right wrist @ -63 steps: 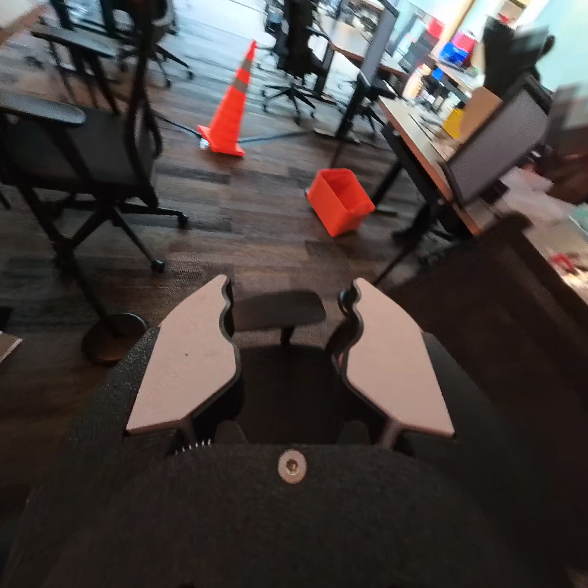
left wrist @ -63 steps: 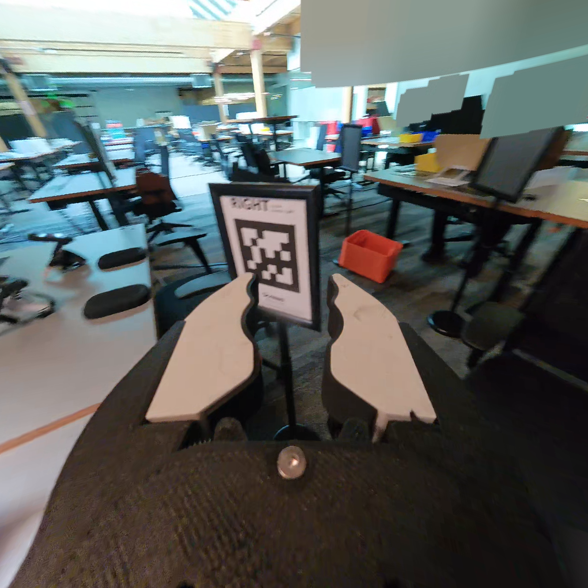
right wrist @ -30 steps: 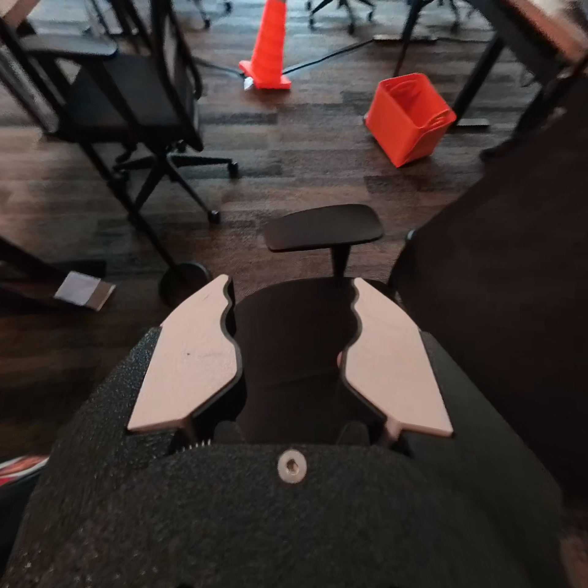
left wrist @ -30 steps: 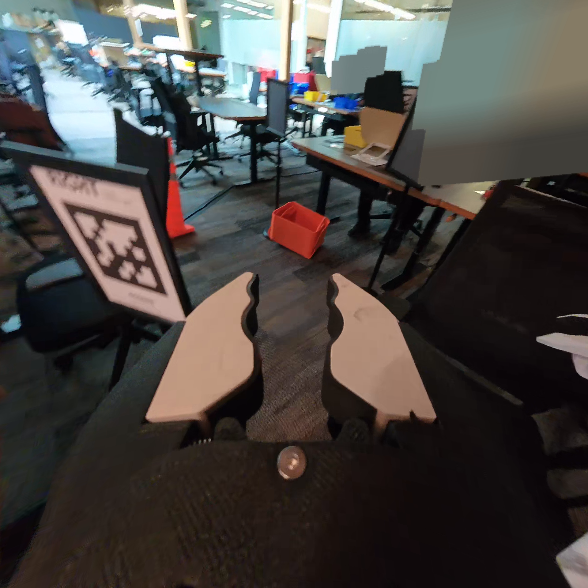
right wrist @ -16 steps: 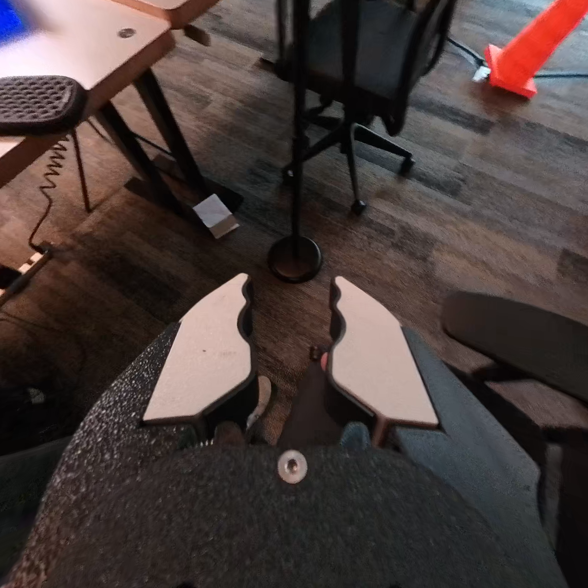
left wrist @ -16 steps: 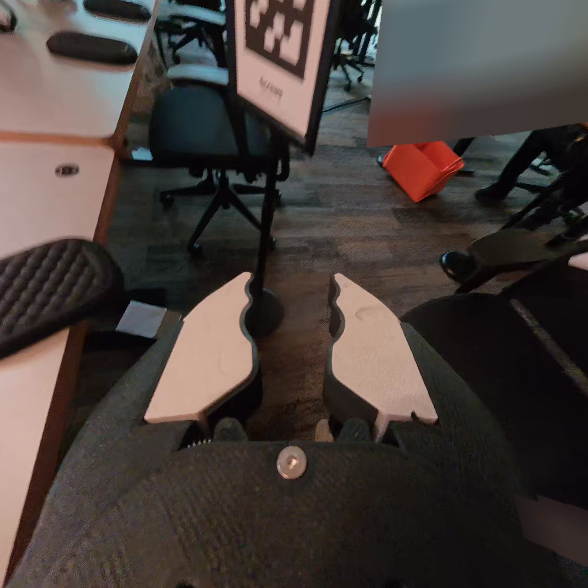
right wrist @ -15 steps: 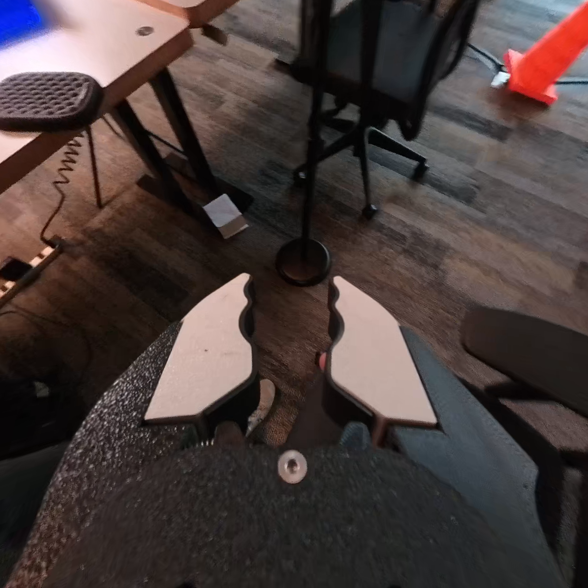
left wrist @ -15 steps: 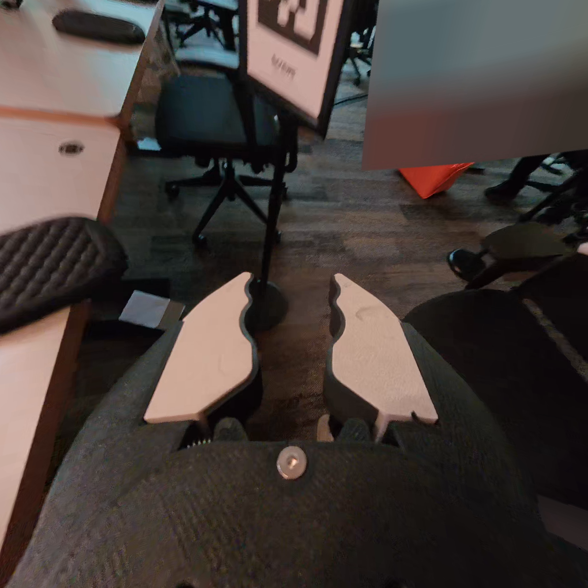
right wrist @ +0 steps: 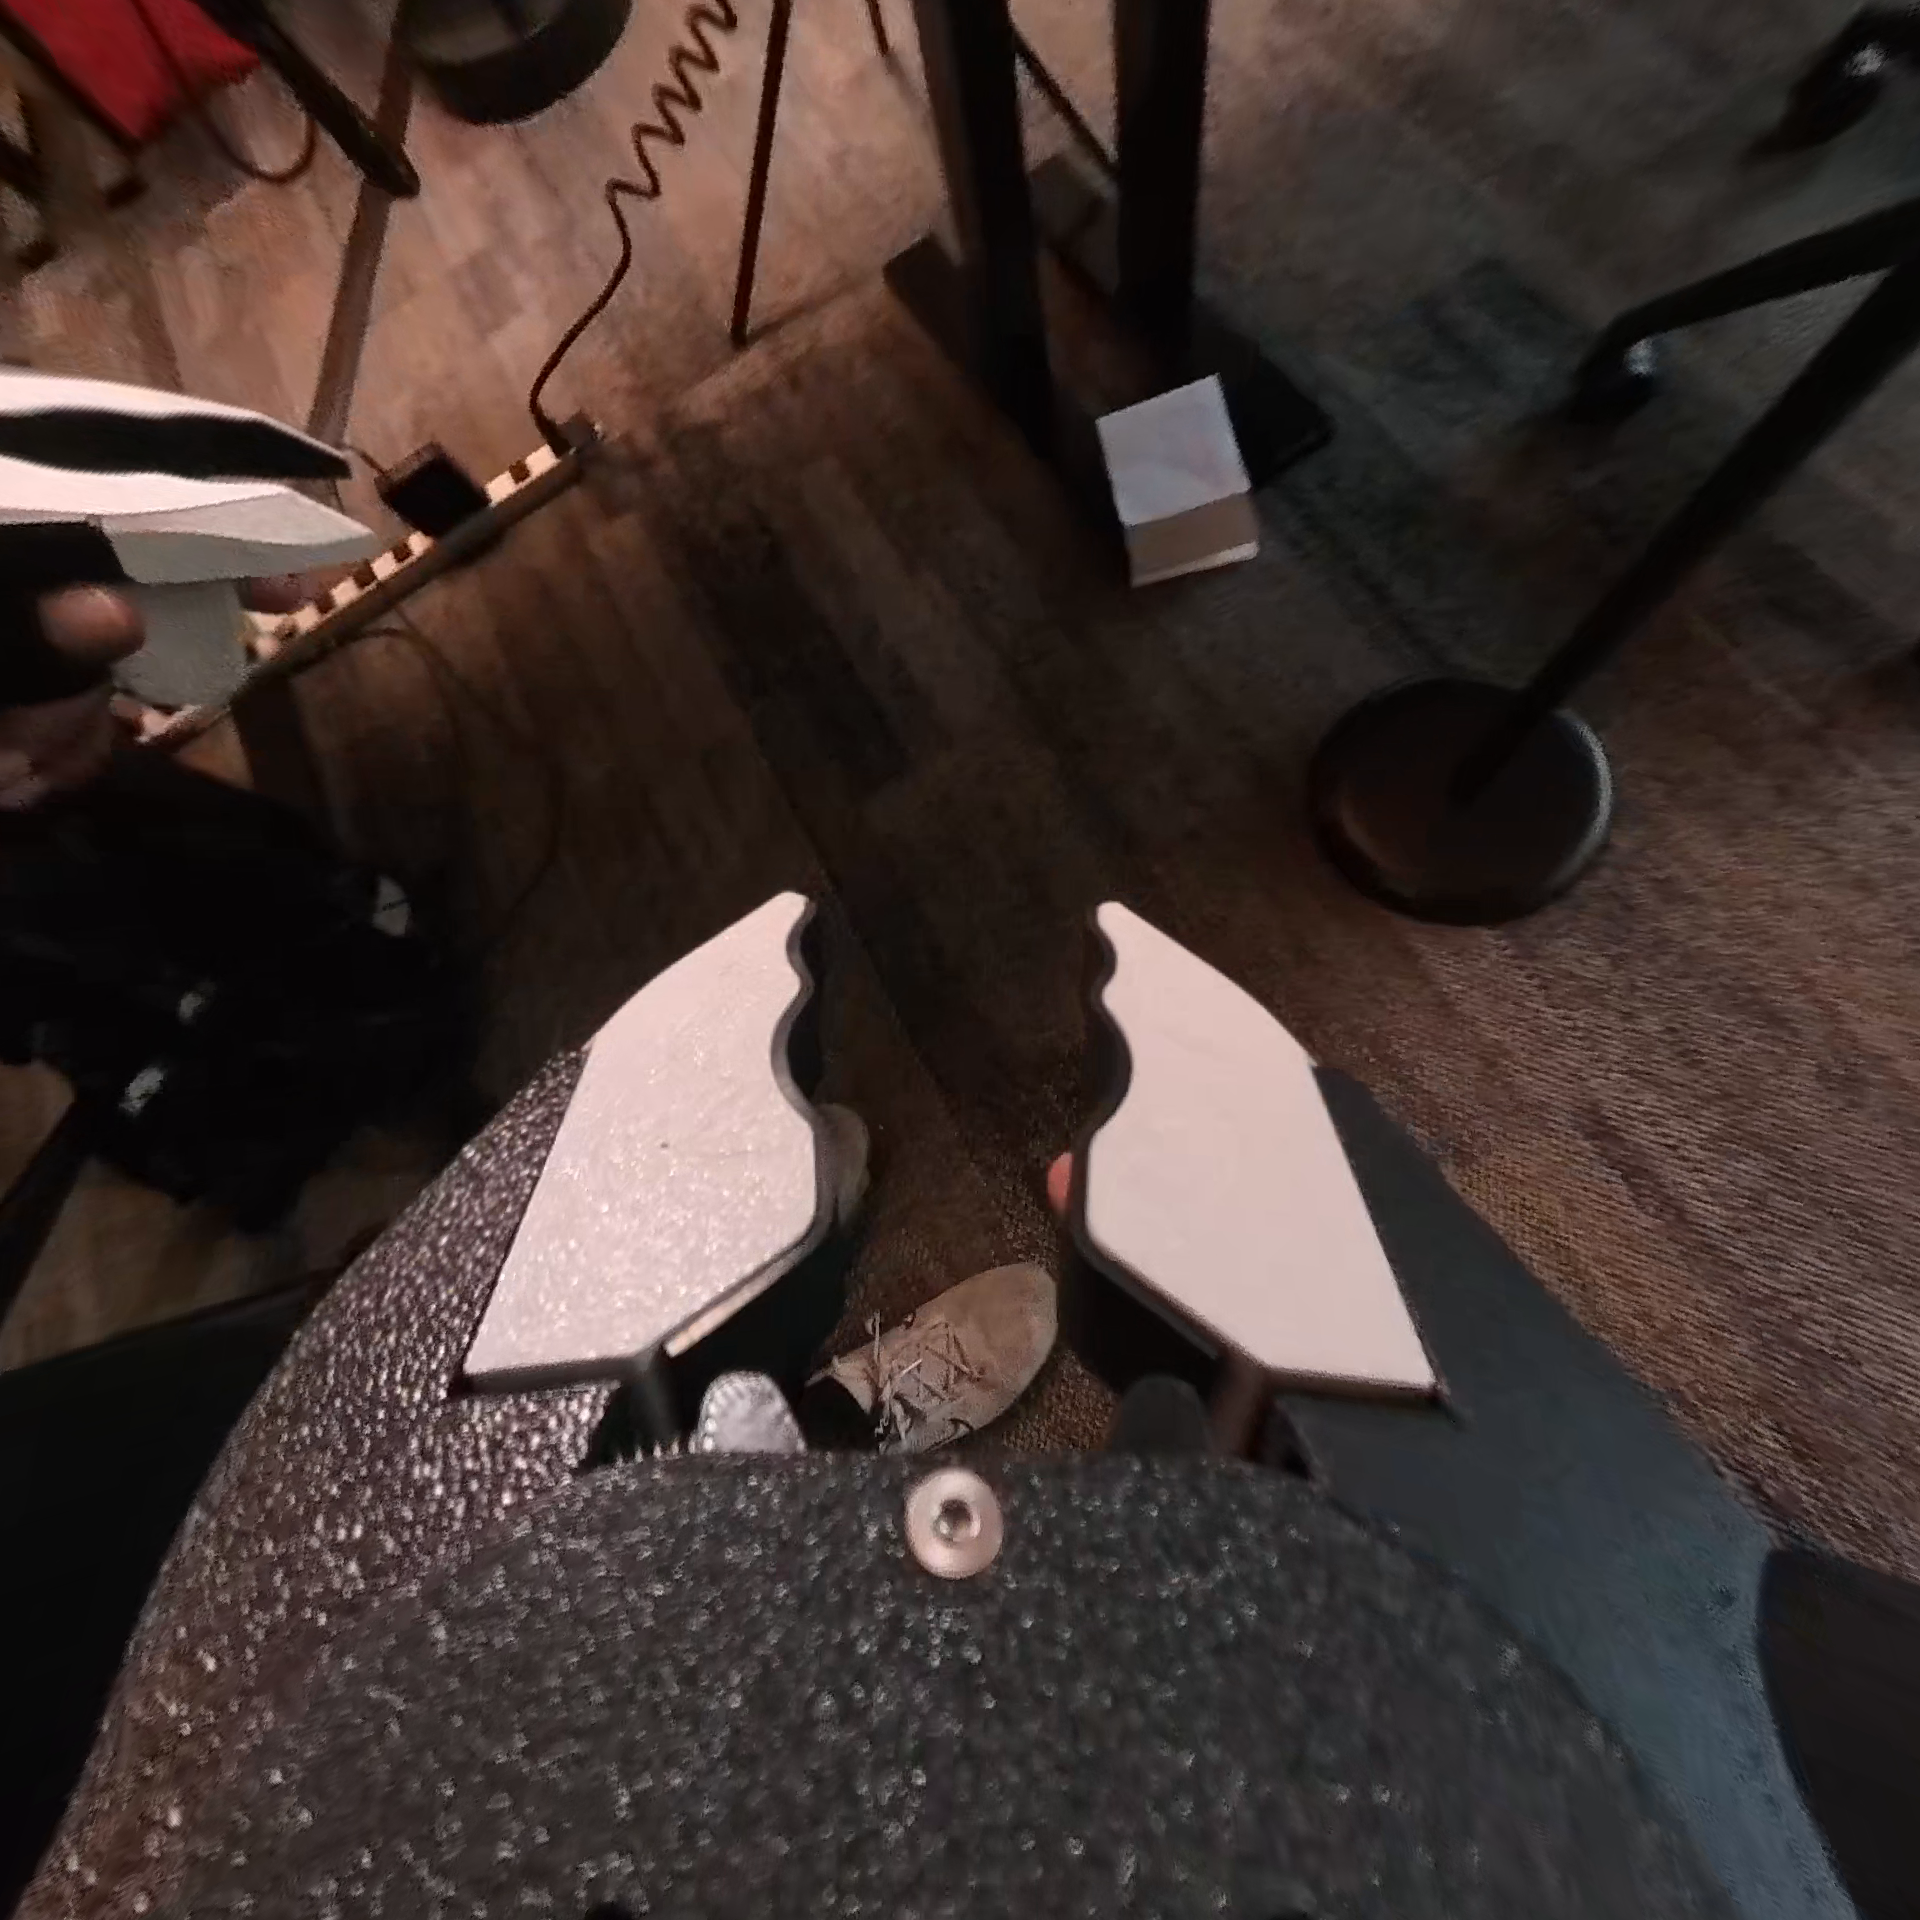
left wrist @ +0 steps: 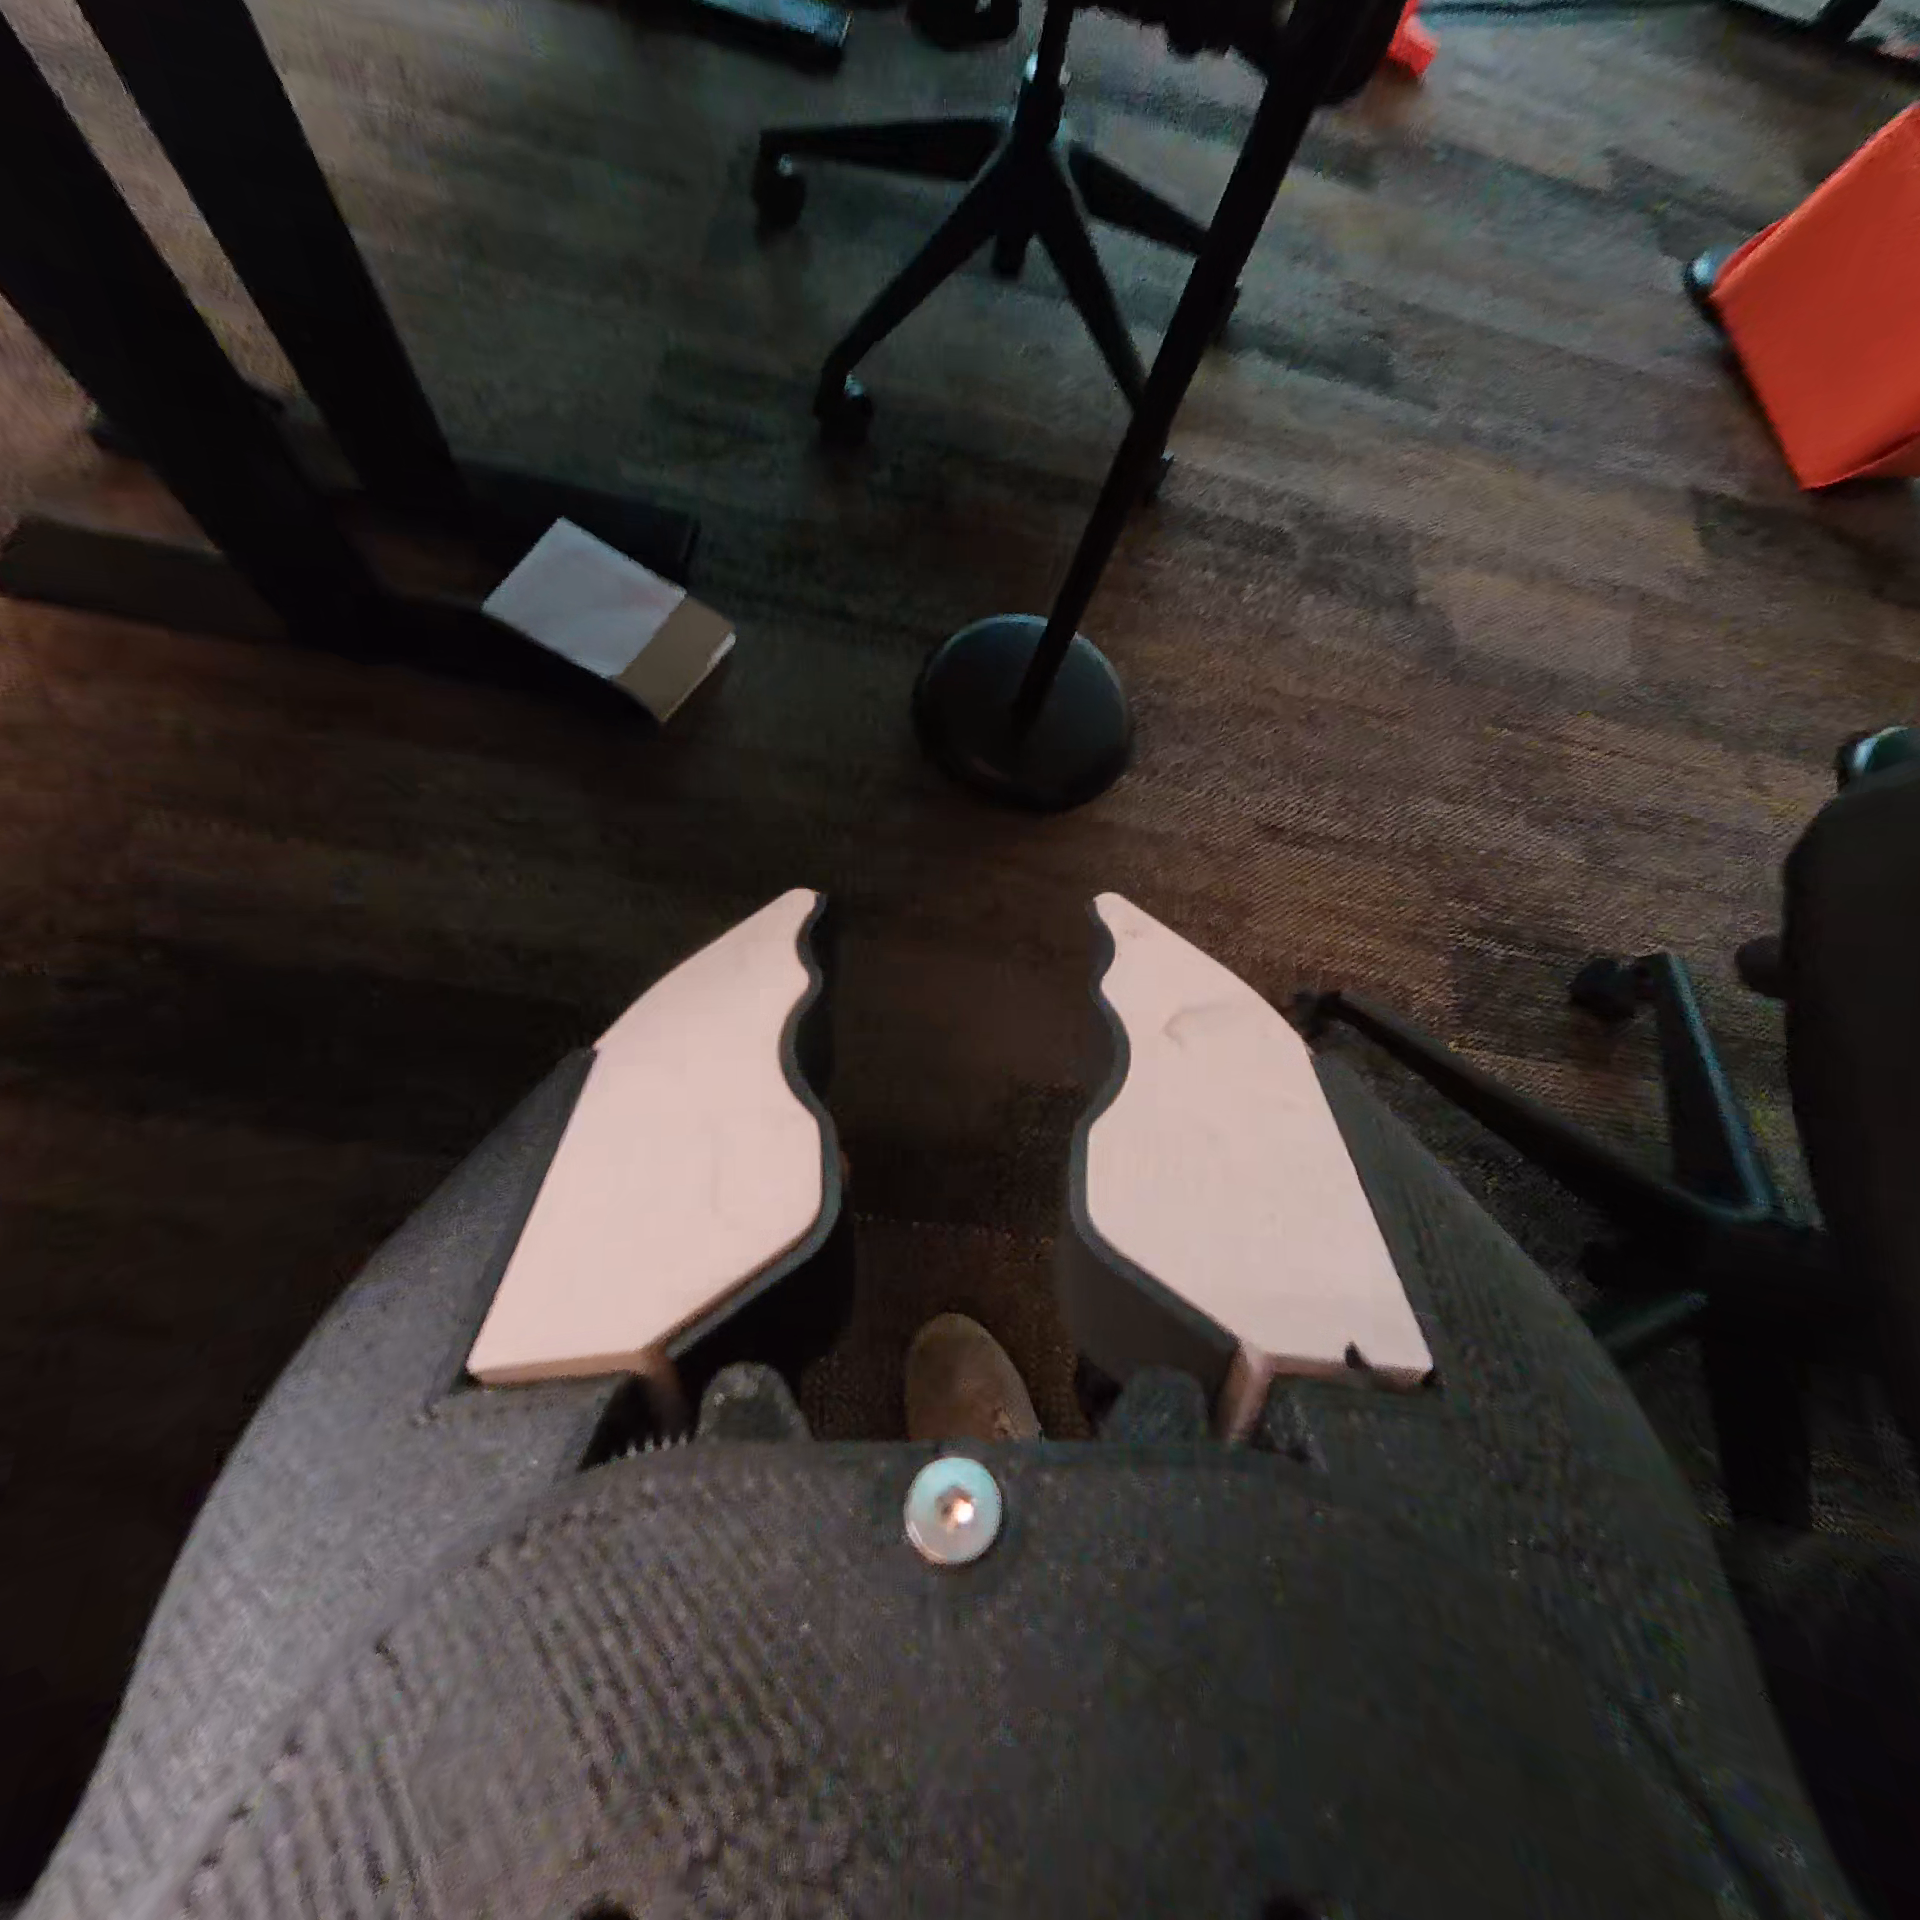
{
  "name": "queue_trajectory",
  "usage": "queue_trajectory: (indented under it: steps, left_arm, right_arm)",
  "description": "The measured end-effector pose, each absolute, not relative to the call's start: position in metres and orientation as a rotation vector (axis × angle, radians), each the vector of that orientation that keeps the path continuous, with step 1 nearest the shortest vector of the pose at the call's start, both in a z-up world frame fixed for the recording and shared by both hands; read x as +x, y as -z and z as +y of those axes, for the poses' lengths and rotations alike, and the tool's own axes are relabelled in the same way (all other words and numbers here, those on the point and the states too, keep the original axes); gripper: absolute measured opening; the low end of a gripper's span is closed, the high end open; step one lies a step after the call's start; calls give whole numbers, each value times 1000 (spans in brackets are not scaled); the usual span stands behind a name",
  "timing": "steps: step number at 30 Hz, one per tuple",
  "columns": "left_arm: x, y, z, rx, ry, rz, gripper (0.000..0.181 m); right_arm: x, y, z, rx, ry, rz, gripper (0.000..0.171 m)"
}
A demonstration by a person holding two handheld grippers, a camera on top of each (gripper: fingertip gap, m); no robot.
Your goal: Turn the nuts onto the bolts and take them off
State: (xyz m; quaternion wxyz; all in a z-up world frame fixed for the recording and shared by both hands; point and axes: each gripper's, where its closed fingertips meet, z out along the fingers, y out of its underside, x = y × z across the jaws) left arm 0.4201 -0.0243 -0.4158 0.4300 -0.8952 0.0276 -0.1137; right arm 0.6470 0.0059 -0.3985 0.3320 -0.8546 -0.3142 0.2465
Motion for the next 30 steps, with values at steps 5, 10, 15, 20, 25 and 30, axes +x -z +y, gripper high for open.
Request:
queue_trajectory:
  steps: [5, 10, 15, 20, 25, 30]
  left_arm:
    - [433, 455, -14, -2234, 259, 100, 45]
    - [436, 471, 37, -2136, 265, 90, 47]
    - [407, 492, 84, -2070, 237, 93, 46]
    - [357, 534, 116, -2043, 179, 60, 47]
    - [280, 600, 123, -2031, 56, 76, 46]
    - [211, 665, 103, -2051, -17, 45, 46]
  right_arm:
    - [657, 446, 22, -2167, -622, -843, 51]
    - [653, 477, 76, -2043, -566, -831, 54]
    - [608, 522, 126, -1944, -590, -903, 55]
    - [536, 615, 179, -1908, -627, -1042, 57]
    - [453, 747, 258, -1868, -596, -1175, 58]
    - [375, 891, 336, -1838, -423, -1402, 60]
